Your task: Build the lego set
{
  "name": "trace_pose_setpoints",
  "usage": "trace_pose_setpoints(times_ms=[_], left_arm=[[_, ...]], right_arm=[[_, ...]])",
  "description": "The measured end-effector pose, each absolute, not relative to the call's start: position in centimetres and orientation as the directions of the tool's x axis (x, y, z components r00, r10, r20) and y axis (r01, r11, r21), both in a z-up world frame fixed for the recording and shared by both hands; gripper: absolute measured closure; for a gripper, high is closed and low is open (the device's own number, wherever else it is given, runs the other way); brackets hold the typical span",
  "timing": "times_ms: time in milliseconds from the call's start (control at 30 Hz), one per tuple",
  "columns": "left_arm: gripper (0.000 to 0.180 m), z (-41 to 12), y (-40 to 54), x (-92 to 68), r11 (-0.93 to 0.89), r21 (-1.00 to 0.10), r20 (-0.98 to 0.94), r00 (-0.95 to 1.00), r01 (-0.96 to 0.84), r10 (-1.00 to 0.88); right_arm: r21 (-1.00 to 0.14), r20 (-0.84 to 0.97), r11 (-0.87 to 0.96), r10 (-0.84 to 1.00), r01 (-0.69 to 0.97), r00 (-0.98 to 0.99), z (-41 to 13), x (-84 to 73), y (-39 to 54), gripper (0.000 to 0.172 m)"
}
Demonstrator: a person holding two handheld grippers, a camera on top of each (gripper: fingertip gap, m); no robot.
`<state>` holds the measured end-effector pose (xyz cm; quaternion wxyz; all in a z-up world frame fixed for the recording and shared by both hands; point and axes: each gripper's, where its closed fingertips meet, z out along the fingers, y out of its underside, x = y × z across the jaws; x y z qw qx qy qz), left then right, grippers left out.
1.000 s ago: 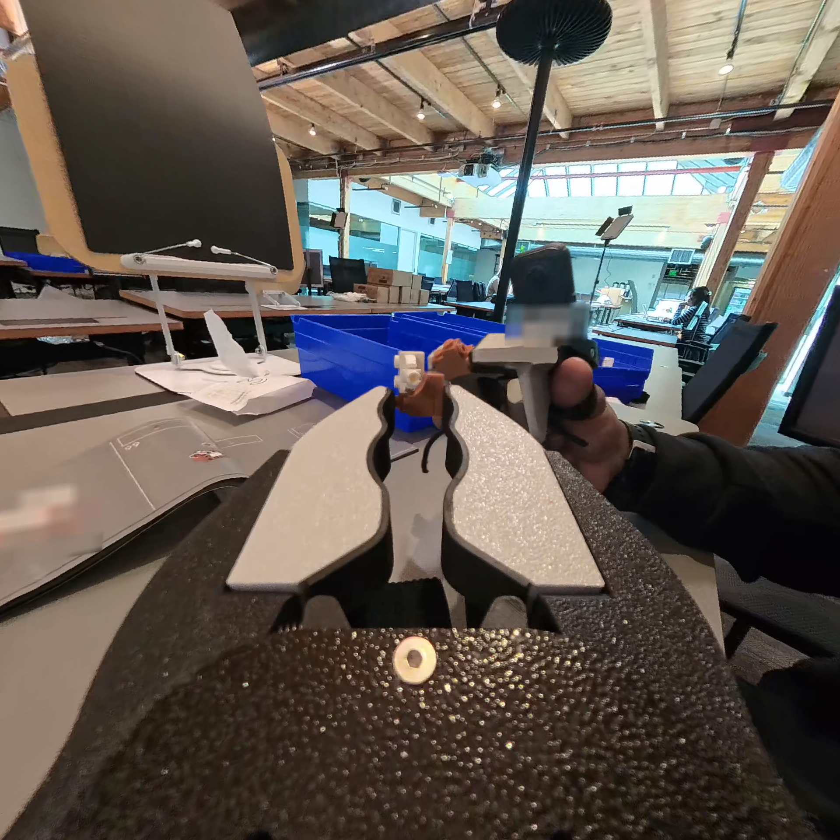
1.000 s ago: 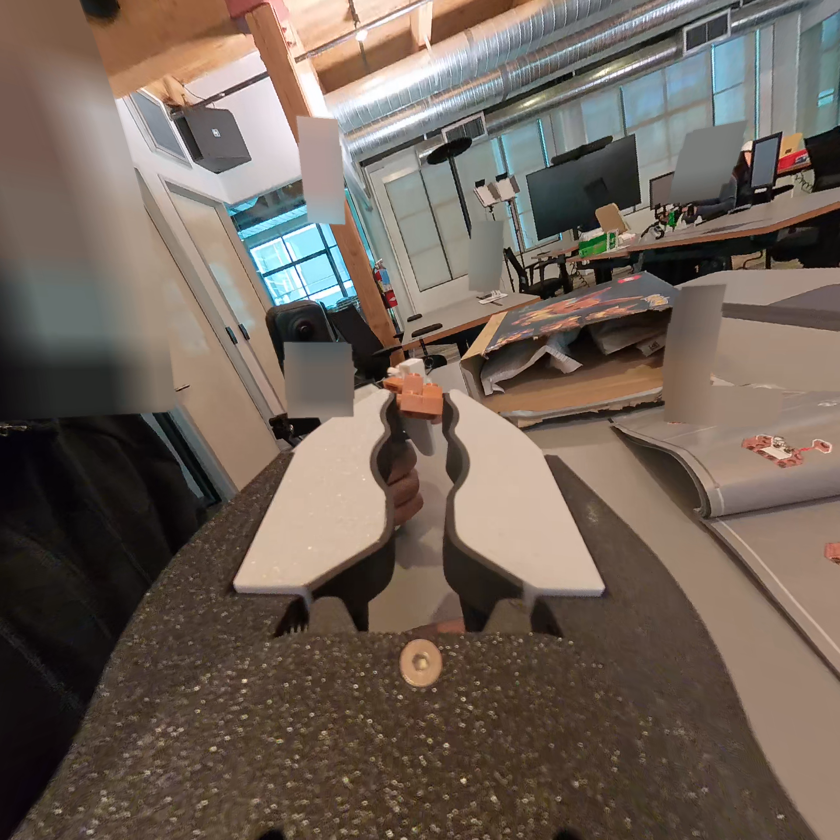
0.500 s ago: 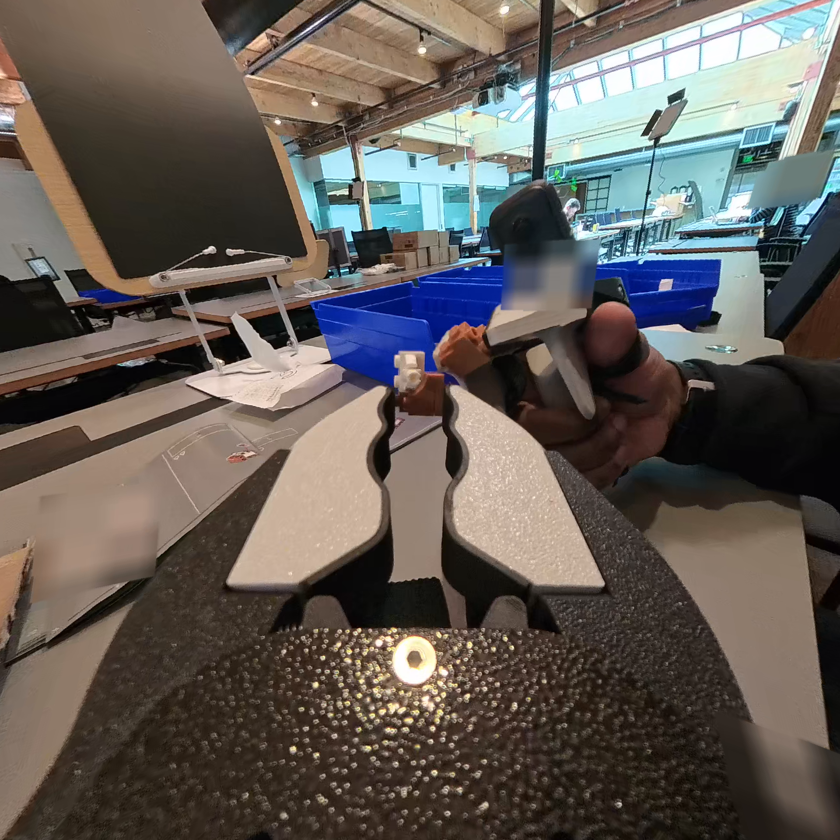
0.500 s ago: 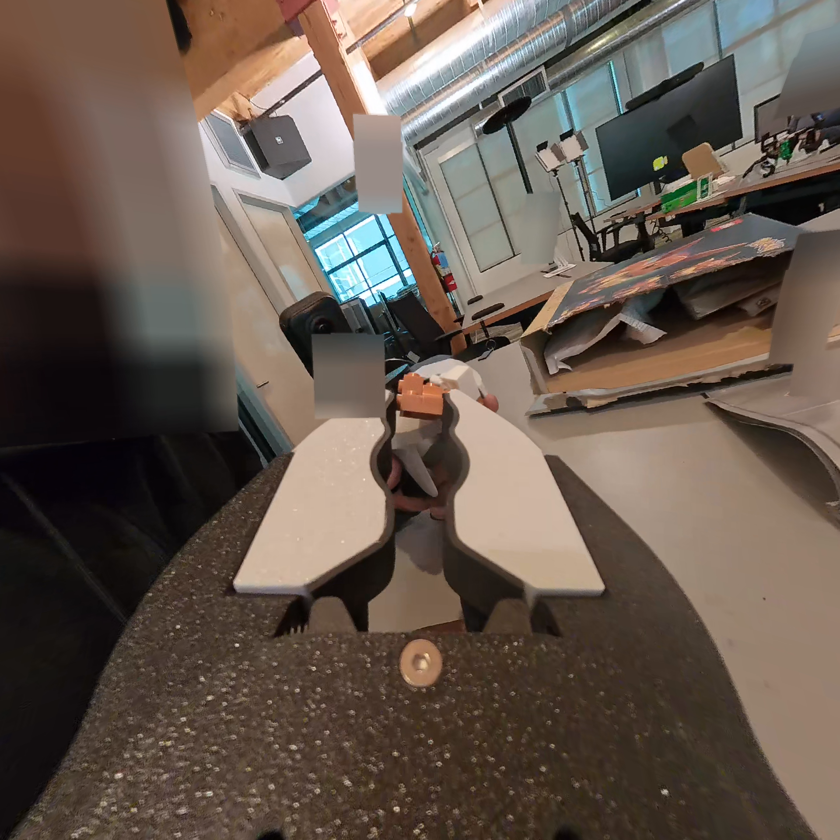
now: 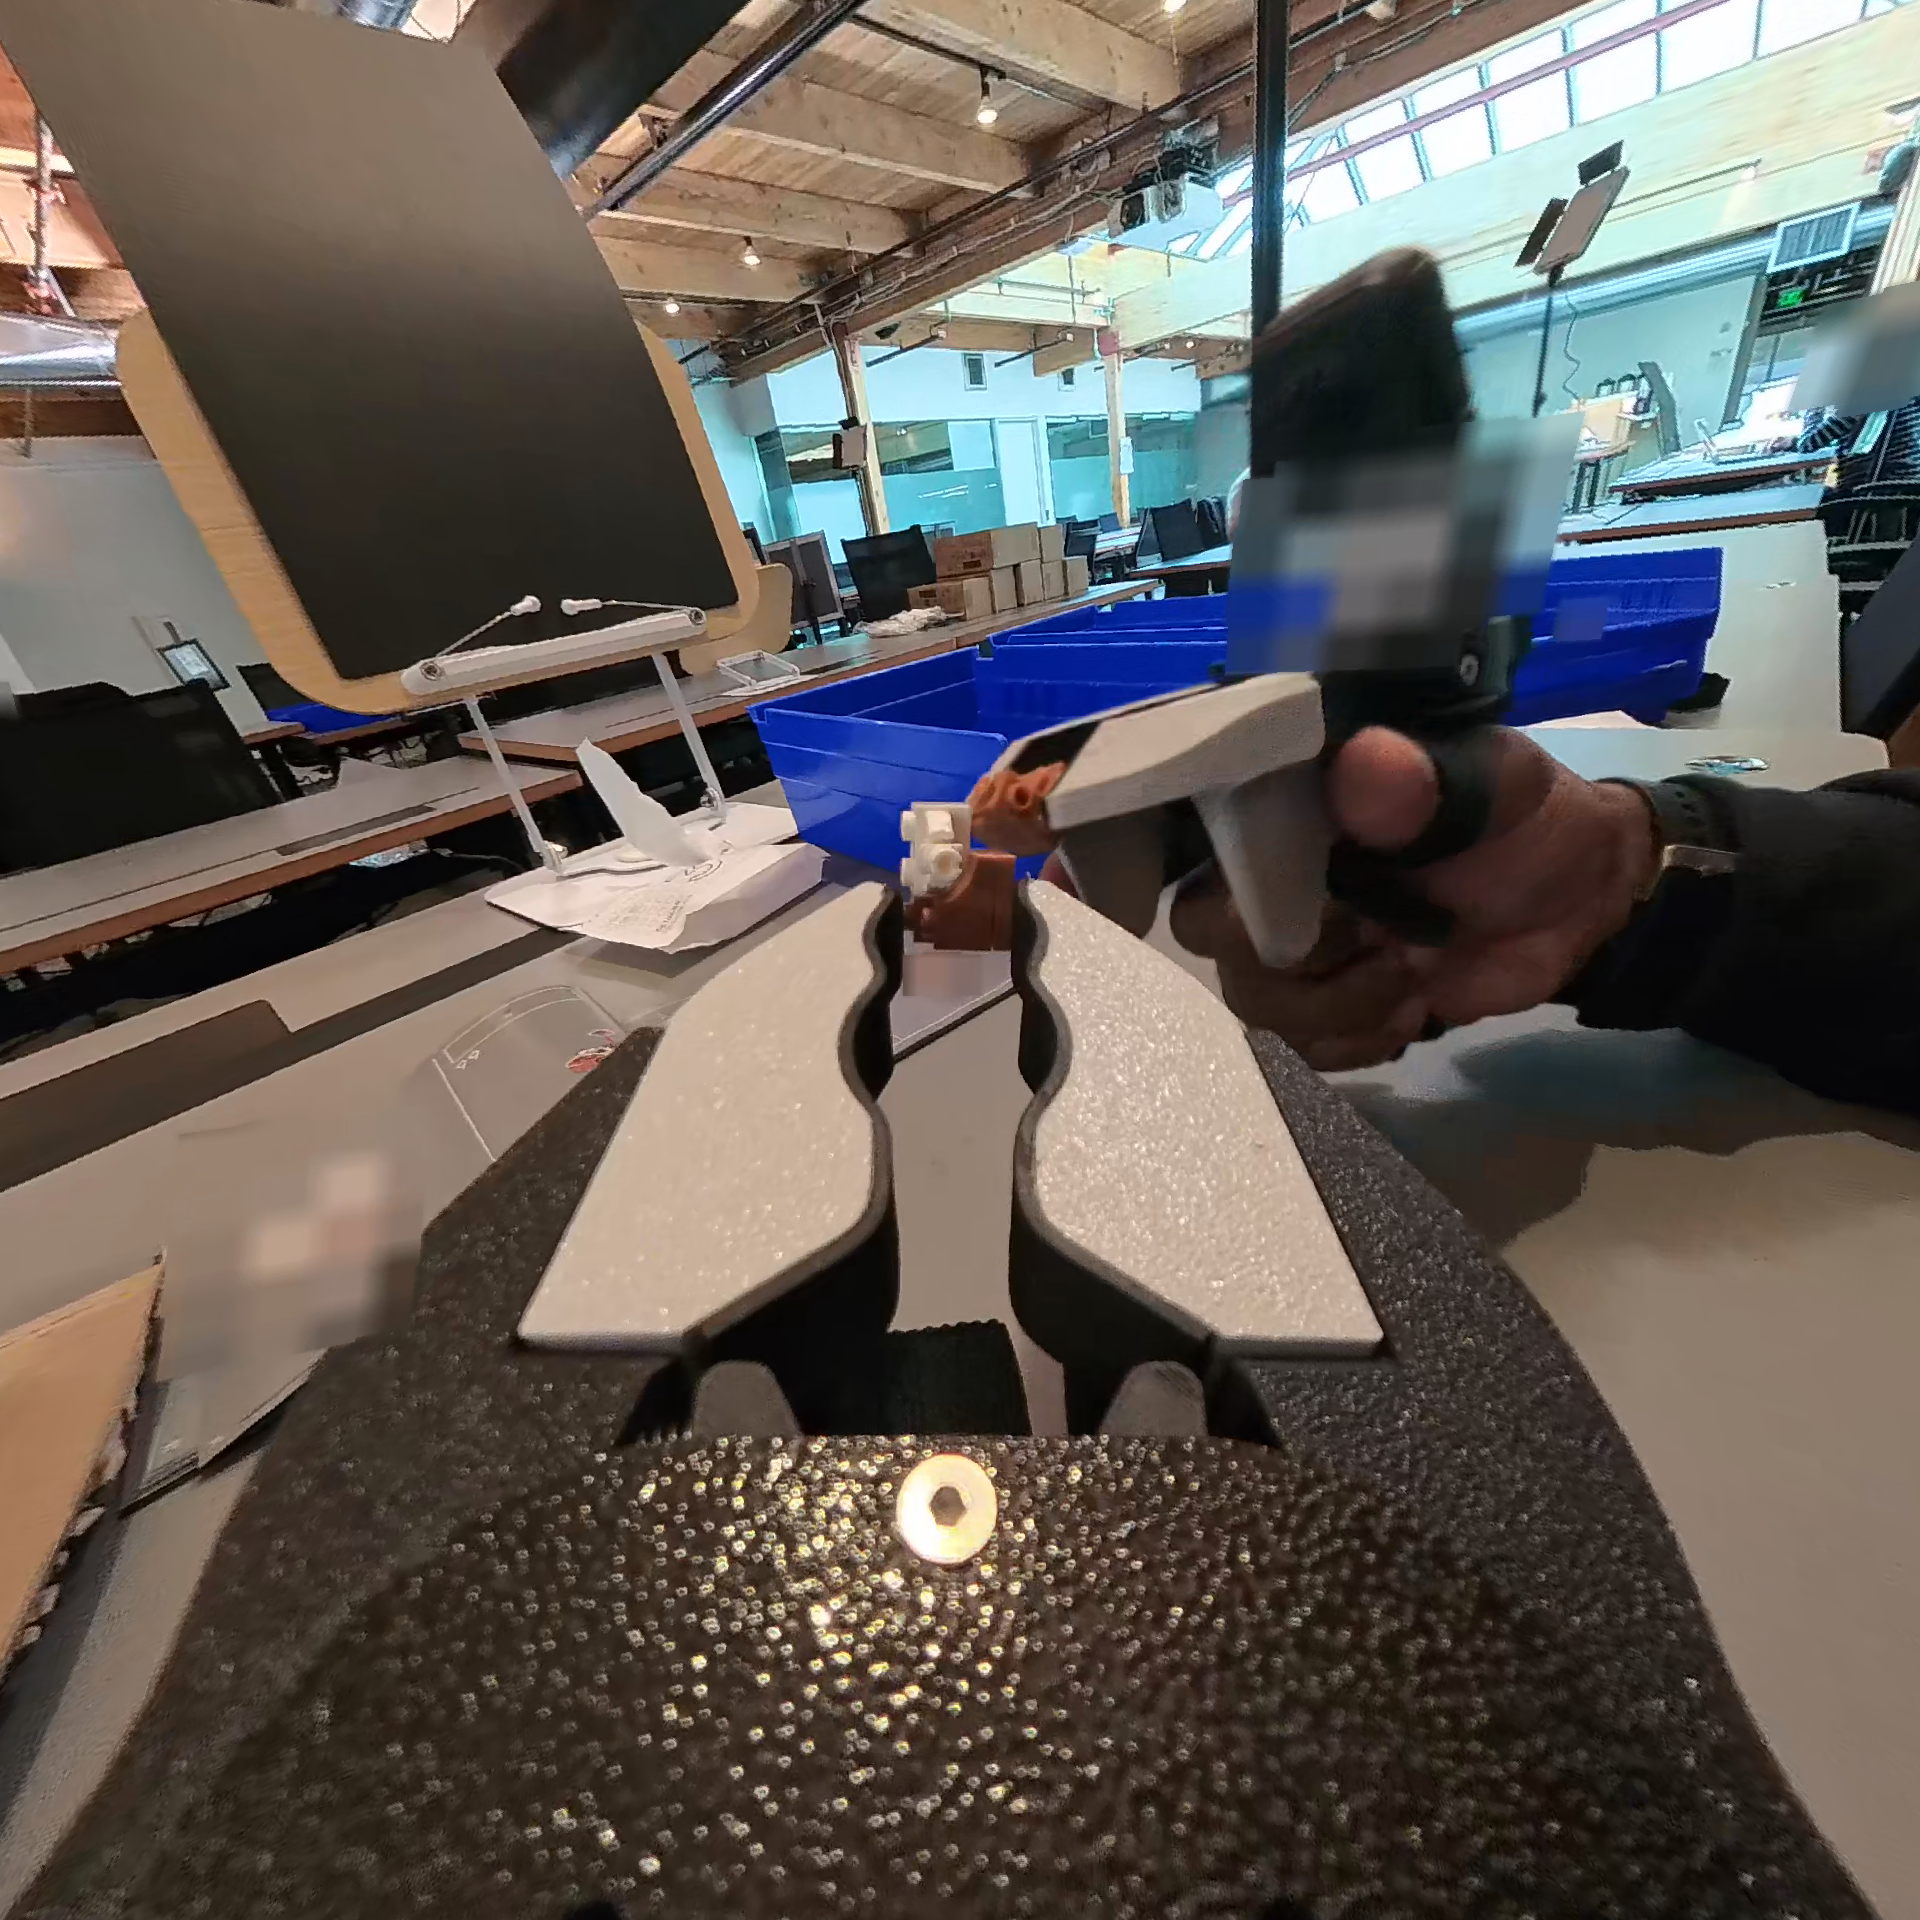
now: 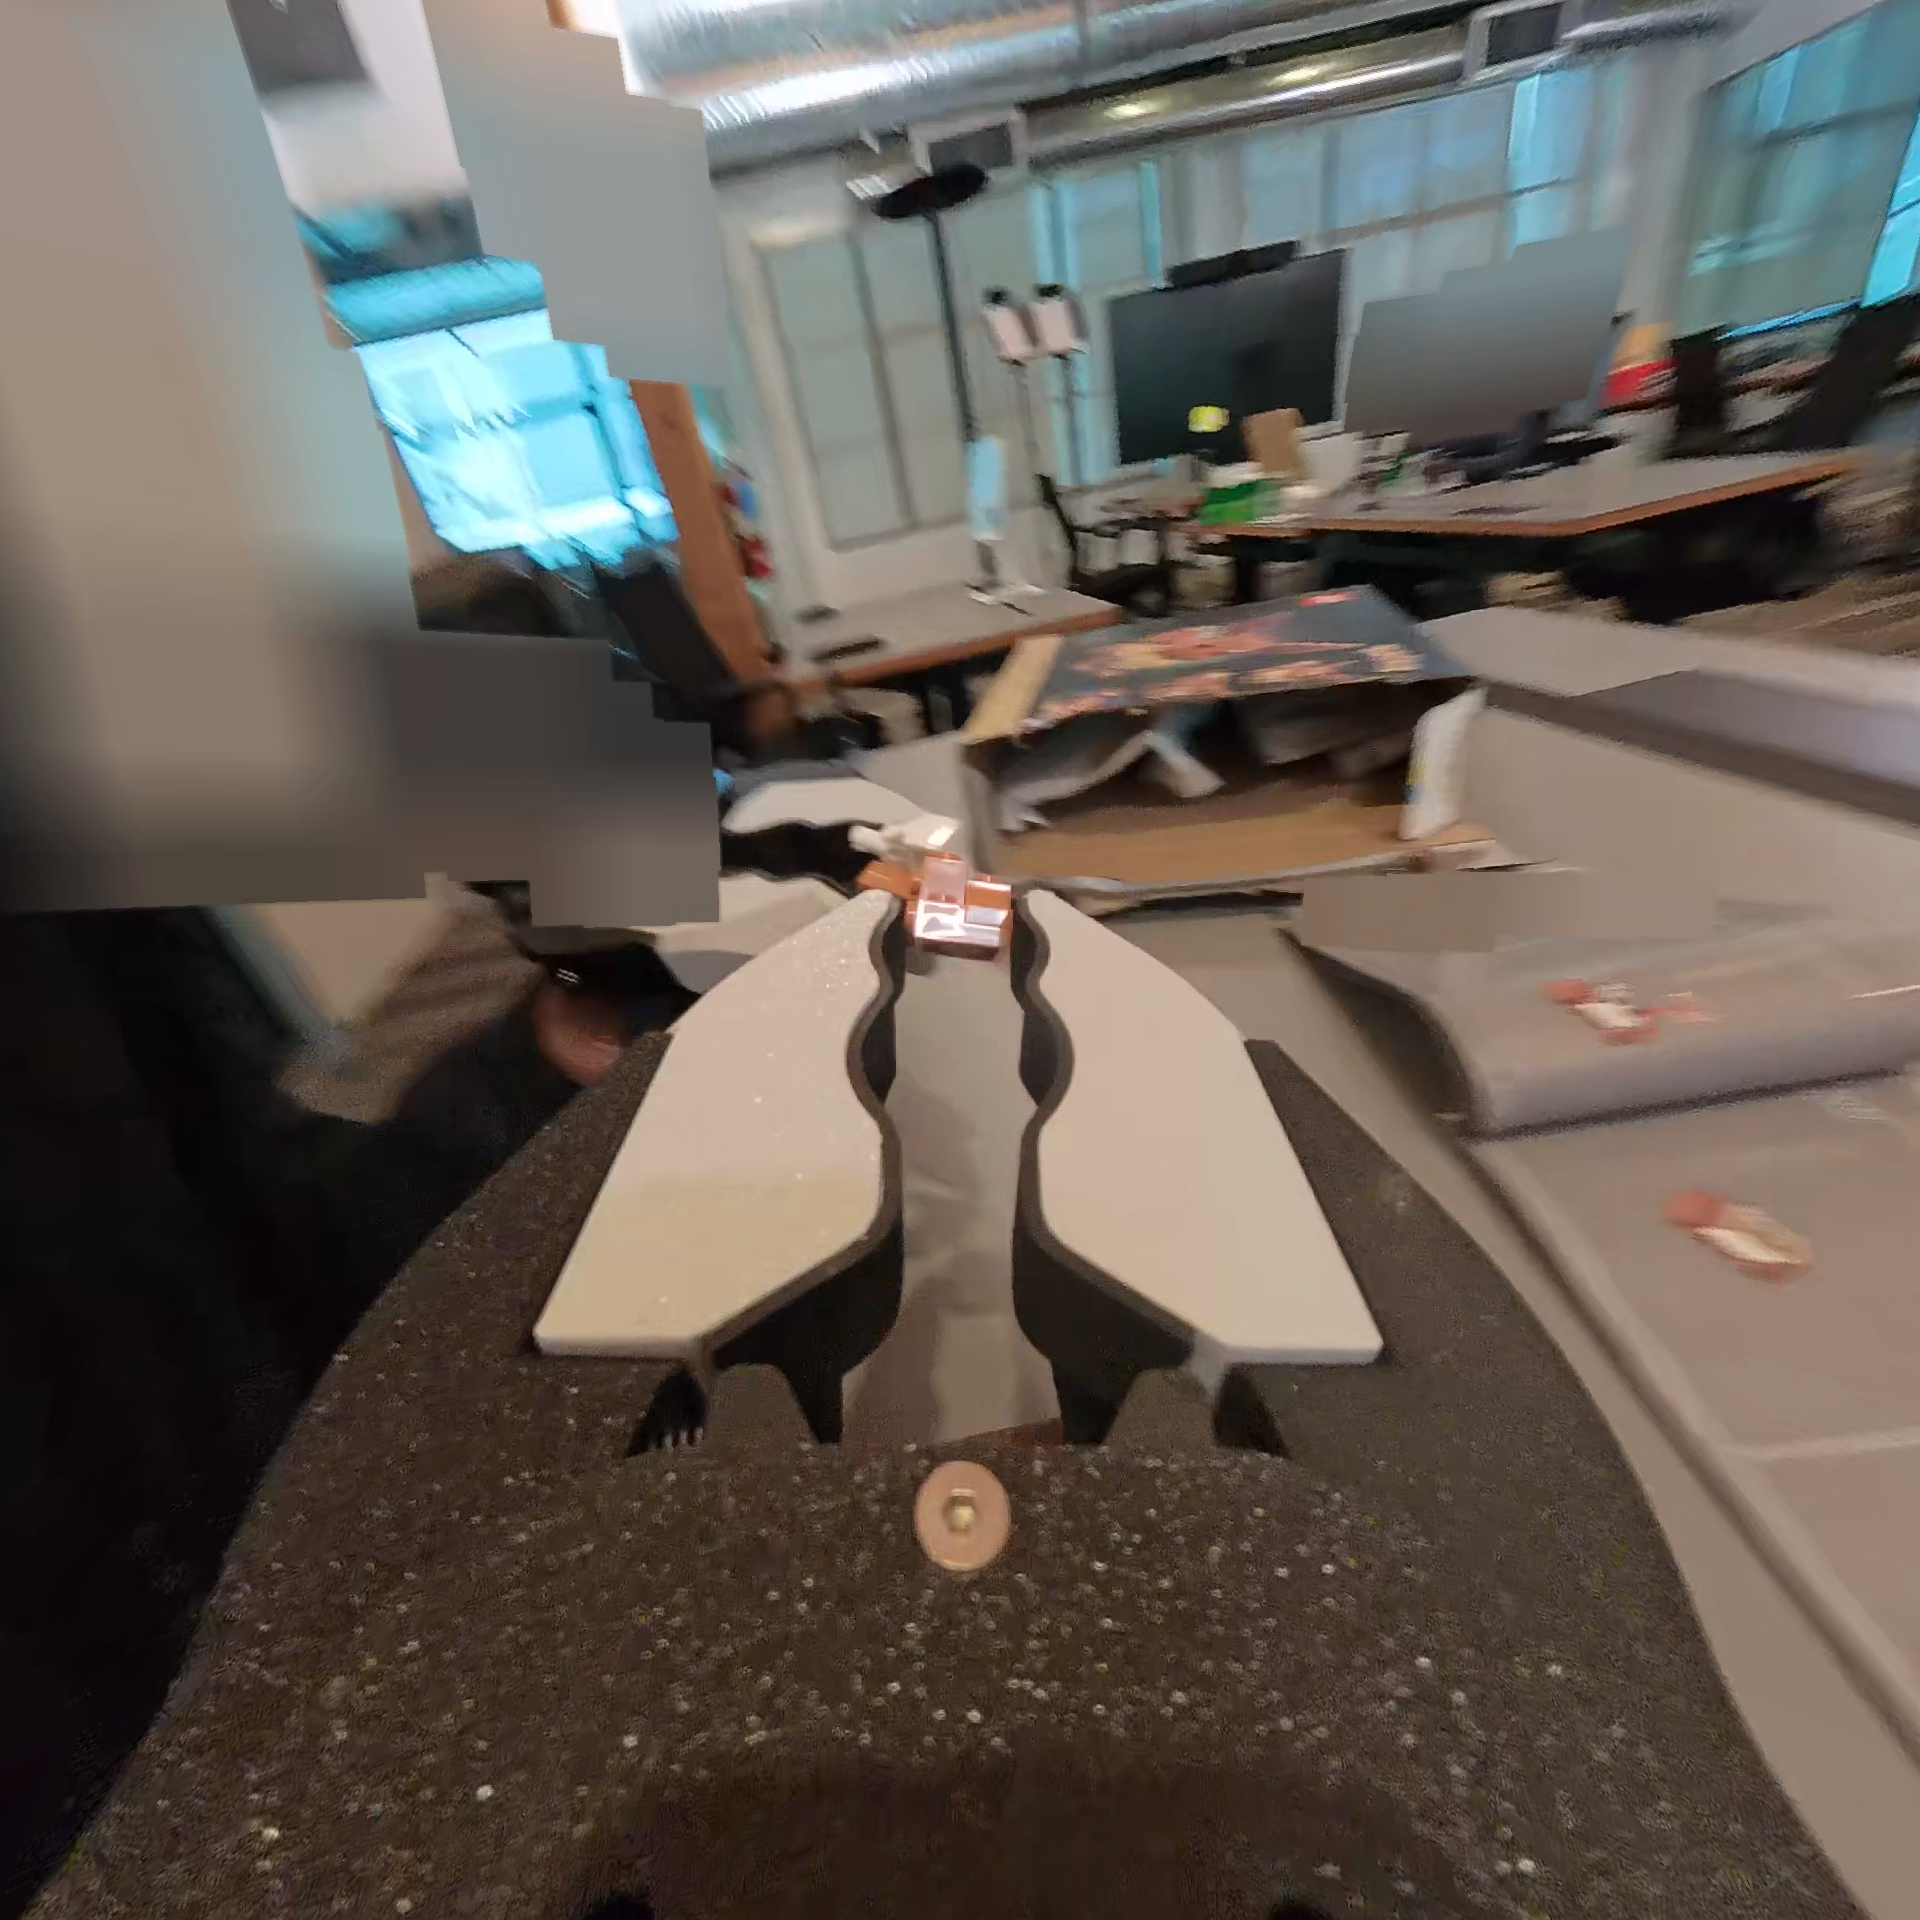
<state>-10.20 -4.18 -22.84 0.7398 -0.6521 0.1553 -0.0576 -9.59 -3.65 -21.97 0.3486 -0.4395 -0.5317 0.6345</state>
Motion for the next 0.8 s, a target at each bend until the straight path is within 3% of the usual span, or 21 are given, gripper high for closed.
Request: trace_pose_setpoints(times_ms=[100, 200, 300, 433, 500, 667, 800], left_arm=[[0.162, -23.1, -4.1, -10.2, 0.130, -0.982, -0.170, 0.946, -0.138, -0.276], [0.161, -23.8, -3.8, -10.2, 0.091, -0.981, -0.188, 0.946, -0.169, -0.265], [0.161, -24.9, -3.3, -10.6, 0.026, -0.980, -0.198, 0.949, -0.197, -0.245], [0.161, -25.9, -2.8, -11.0, -0.041, -0.973, -0.211, 0.951, -0.225, -0.224], [0.161, -26.1, -2.8, -10.9, -0.053, -0.970, -0.220, 0.949, -0.237, -0.225], [0.161, -26.7, -2.6, -11.0, -0.093, -0.961, -0.236, 0.946, -0.262, -0.223], [0.161, -26.8, -2.6, -10.9, -0.099, -0.960, -0.233, 0.943, -0.262, -0.235]], right_arm=[[-0.996, 0.070, 0.077, 0.984, 0.035, -0.165, -22.7, -9.9, -2.1, 0.153], [-0.935, 0.339, 0.332, 0.940, 0.124, 0.043, -23.5, -10.1, -0.1, 0.154], [-0.764, 0.624, 0.571, 0.771, 0.300, 0.124, -25.3, -10.2, 1.2, 0.154], [-0.433, 0.876, 0.746, 0.482, 0.505, 0.039, -27.8, -10.0, 2.0, 0.153], [-0.293, 0.926, 0.777, 0.375, 0.557, -0.037, -28.9, -9.8, 2.0, 0.153], [-0.058, 0.901, 0.750, 0.324, 0.658, -0.289, -32.8, -8.5, 2.7, 0.153], [0.003, 0.831, 0.759, 0.360, 0.651, -0.424, -34.3, -7.5, 2.1, 0.153]])
